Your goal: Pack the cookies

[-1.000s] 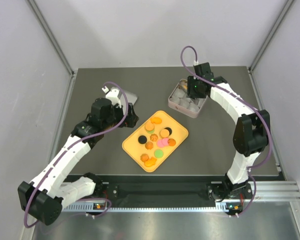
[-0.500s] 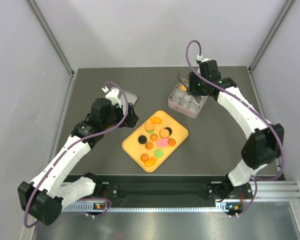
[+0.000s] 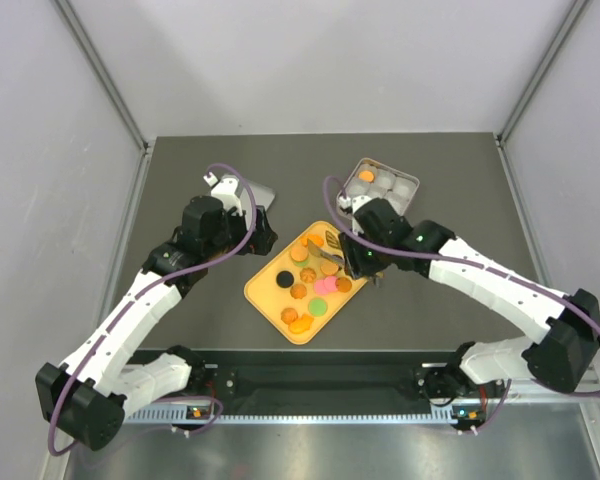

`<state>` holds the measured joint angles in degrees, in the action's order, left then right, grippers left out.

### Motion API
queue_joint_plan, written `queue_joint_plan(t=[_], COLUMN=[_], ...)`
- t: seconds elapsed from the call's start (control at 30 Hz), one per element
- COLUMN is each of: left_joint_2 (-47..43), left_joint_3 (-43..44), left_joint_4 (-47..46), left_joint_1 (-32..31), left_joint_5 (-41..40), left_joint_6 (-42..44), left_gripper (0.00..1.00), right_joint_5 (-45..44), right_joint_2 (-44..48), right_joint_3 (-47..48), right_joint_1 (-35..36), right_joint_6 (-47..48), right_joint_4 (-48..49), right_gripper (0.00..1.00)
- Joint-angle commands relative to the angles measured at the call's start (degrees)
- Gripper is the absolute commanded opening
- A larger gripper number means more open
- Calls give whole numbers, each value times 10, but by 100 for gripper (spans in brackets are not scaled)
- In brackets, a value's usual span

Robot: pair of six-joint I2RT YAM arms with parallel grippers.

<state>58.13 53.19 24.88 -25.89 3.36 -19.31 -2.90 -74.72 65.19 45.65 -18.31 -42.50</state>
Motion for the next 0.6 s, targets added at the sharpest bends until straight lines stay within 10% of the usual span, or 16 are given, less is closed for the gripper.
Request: queue_joint_plan(t=[0.0, 0.57], left_joint_2=[-4, 2], left_joint_3=[1, 0], left_joint_4=[-14, -12], left_joint_1=[4, 4], left_joint_5=[0, -2], left_joint_6=[6, 5], left_gripper=[99, 99], right_joint_5=[-50, -91], right_joint_2=[36, 18], right_joint_3=[10, 7], right_joint_1=[39, 89], right_joint_6=[-17, -31], right_joint_4=[-22, -62], right_gripper=[45, 46])
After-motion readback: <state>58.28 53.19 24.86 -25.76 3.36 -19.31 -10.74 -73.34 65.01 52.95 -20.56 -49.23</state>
